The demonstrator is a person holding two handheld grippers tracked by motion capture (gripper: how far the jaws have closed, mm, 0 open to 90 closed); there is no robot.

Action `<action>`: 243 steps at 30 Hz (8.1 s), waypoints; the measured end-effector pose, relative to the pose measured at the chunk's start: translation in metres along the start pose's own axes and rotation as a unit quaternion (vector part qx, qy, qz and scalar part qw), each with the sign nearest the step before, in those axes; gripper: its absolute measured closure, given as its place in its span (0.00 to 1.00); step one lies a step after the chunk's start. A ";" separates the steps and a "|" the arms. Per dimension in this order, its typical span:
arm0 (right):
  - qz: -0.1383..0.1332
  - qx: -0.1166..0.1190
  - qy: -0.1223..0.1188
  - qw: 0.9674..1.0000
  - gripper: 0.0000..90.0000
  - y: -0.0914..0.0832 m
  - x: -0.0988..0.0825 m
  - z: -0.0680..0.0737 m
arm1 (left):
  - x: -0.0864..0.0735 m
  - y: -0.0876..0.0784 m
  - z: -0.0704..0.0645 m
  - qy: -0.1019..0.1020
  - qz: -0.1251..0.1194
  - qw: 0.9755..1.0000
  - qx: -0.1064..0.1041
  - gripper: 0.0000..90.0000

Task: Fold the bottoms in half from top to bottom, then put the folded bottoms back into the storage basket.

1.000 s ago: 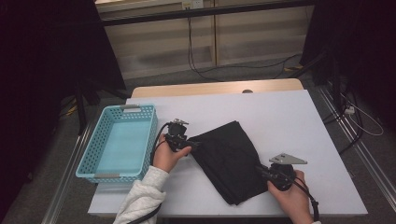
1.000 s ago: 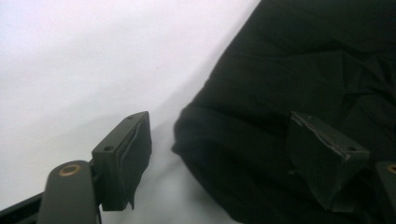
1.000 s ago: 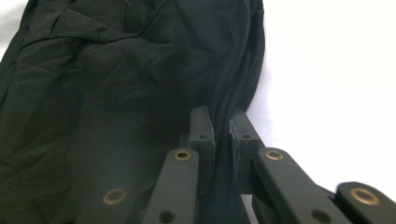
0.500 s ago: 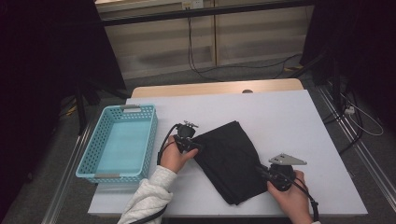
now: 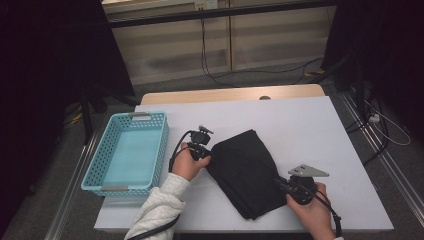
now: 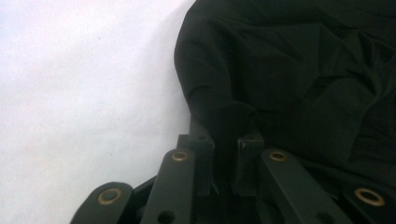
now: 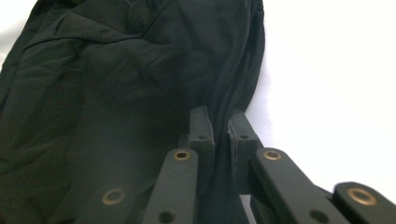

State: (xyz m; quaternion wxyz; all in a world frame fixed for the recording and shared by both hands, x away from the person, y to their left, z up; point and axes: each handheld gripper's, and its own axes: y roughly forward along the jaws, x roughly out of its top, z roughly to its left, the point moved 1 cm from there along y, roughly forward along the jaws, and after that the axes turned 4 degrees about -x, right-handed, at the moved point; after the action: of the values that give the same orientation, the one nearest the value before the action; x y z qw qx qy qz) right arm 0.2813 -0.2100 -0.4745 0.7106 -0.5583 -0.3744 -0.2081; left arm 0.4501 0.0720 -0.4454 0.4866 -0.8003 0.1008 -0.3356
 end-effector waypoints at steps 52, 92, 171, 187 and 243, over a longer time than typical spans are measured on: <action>-0.040 0.062 -0.007 0.997 0.93 0.000 0.026 0.027 | 0.046 -0.072 0.017 0.012 0.116 0.993 0.031 0.93; -0.075 0.081 -0.022 0.994 0.93 -0.004 0.033 0.042 | 0.067 -0.113 0.010 0.023 0.139 0.989 0.036 0.93; -0.197 0.116 -0.051 0.972 0.93 0.008 0.085 0.114 | 0.099 -0.242 0.024 0.011 0.155 0.983 0.102 0.93; -0.207 0.120 -0.068 0.969 0.93 0.019 0.098 0.130 | 0.095 -0.261 0.041 -0.011 0.150 0.983 0.105 0.93; -0.209 0.192 -0.081 0.956 0.93 0.043 0.138 0.208 | 0.072 -0.334 0.091 -0.061 0.125 0.980 0.144 0.93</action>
State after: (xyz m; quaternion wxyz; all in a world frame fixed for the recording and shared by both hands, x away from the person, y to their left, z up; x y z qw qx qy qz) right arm 0.3370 0.0169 -0.3771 0.7123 -0.3359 -0.5716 -0.2304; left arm 0.5073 0.2708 -0.1587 0.6402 -0.7218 0.1204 -0.2340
